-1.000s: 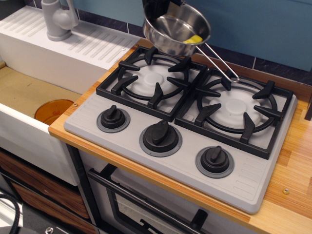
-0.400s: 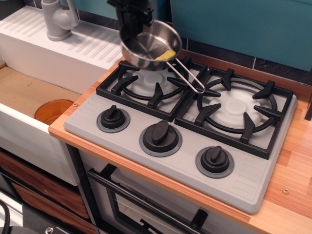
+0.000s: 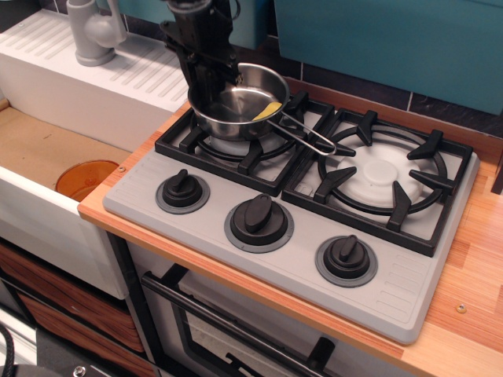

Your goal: Put fry in pot or pan an put pot or pan on stove

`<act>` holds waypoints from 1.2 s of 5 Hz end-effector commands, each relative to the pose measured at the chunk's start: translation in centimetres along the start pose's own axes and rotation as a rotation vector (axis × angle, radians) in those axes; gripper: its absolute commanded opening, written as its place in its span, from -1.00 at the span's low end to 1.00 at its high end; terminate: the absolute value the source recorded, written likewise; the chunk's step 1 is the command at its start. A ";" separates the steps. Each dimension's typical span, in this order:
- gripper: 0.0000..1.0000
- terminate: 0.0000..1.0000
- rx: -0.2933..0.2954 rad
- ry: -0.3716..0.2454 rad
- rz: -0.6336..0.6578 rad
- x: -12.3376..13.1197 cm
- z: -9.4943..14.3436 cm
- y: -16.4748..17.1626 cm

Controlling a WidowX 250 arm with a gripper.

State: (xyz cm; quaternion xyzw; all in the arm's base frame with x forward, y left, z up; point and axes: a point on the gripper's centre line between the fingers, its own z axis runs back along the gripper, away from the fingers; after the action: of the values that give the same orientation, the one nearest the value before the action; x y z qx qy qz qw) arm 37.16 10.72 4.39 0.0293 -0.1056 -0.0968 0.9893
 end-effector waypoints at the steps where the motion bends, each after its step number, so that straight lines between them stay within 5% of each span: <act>1: 1.00 -1.00 0.018 -0.020 0.003 2.6 4.2 -0.6; 4: 1.00 -1.00 0.039 0.059 -0.003 3.5 11.3 -1.2; 6: 1.00 -1.00 0.032 0.066 0.051 3.6 11.5 -6.8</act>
State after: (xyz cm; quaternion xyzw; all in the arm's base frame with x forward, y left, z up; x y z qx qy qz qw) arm 35.79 2.89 13.50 0.0374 -0.0413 -0.0667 0.9962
